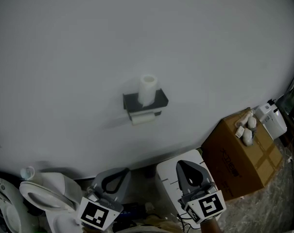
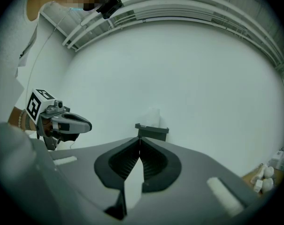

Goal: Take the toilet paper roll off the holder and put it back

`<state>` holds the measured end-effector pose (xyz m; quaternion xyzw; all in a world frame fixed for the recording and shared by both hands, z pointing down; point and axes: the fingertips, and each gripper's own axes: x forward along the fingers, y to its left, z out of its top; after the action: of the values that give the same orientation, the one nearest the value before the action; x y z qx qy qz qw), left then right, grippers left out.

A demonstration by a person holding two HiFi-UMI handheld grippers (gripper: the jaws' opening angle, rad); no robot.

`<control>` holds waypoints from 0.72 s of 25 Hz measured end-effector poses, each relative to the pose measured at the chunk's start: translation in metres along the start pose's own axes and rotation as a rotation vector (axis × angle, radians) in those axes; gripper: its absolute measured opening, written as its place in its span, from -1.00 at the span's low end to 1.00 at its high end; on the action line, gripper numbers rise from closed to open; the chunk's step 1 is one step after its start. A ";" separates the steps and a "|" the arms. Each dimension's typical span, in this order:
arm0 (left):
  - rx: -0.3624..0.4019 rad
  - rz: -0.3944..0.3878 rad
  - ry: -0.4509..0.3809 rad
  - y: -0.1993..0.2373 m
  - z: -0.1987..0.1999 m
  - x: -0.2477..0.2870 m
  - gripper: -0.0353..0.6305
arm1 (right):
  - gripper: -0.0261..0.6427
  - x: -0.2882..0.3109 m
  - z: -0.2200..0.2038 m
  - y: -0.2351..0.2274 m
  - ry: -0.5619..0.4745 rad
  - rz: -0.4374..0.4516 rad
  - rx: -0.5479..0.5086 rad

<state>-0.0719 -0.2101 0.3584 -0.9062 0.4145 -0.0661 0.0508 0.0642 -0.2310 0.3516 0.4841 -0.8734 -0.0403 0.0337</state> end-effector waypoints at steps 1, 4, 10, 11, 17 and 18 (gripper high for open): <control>0.000 -0.001 -0.001 0.000 0.000 0.000 -0.91 | -0.91 0.000 0.001 -0.001 -0.011 0.000 -0.004; -0.004 -0.002 -0.002 0.000 0.000 -0.001 -0.91 | -0.91 -0.001 0.001 -0.001 -0.005 -0.004 0.004; -0.011 -0.003 -0.006 0.001 0.000 -0.003 -0.91 | -0.91 -0.002 0.002 0.002 -0.006 -0.004 -0.002; -0.012 -0.003 -0.007 0.001 0.000 -0.004 -0.91 | -0.91 -0.002 0.001 0.003 -0.003 -0.006 0.001; -0.024 -0.007 -0.019 0.003 0.001 -0.005 -0.91 | -0.91 -0.002 0.002 0.005 0.000 -0.017 0.001; -0.031 -0.008 -0.022 0.003 0.002 -0.006 -0.91 | -0.91 -0.002 0.001 0.004 0.008 -0.024 0.009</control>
<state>-0.0776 -0.2075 0.3558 -0.9093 0.4112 -0.0499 0.0412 0.0619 -0.2268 0.3509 0.4950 -0.8675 -0.0350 0.0345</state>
